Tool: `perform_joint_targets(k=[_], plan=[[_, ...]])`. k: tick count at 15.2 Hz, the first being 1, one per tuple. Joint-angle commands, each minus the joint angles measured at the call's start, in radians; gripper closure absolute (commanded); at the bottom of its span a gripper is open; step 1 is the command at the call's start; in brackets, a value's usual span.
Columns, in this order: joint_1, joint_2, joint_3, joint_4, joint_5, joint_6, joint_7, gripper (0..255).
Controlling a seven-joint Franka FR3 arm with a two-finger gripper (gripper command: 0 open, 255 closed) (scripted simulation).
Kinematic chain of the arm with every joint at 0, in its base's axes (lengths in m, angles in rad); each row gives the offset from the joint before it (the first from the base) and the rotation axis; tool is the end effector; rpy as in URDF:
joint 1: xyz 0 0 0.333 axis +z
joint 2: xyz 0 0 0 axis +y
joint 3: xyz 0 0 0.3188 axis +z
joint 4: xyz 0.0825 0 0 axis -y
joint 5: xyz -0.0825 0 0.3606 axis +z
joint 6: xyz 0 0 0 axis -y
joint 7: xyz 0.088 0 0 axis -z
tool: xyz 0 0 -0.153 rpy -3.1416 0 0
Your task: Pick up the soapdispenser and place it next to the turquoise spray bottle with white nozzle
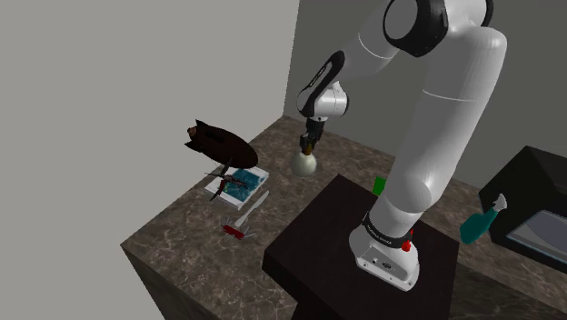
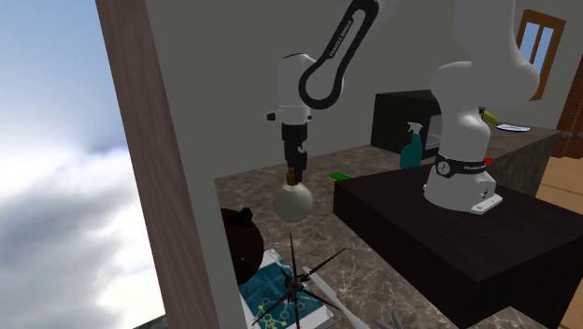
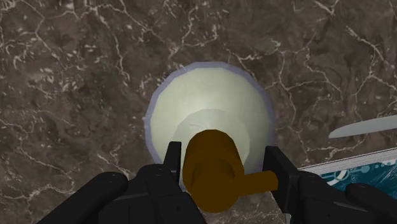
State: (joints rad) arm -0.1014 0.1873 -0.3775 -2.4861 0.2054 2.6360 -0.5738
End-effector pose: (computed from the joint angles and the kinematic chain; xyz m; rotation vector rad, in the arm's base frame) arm 0.4056 -0.2187 0.1964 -3.1051 0.1253 0.0021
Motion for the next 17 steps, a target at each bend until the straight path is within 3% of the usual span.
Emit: perform_joint_targets(k=[1, 17], plan=[[0.006, -0.028, -0.011, -0.004, -0.026, -0.021, 0.018, 255], [0.016, -0.239, -0.041, 0.026, -0.193, -0.240, 0.143, 255]])
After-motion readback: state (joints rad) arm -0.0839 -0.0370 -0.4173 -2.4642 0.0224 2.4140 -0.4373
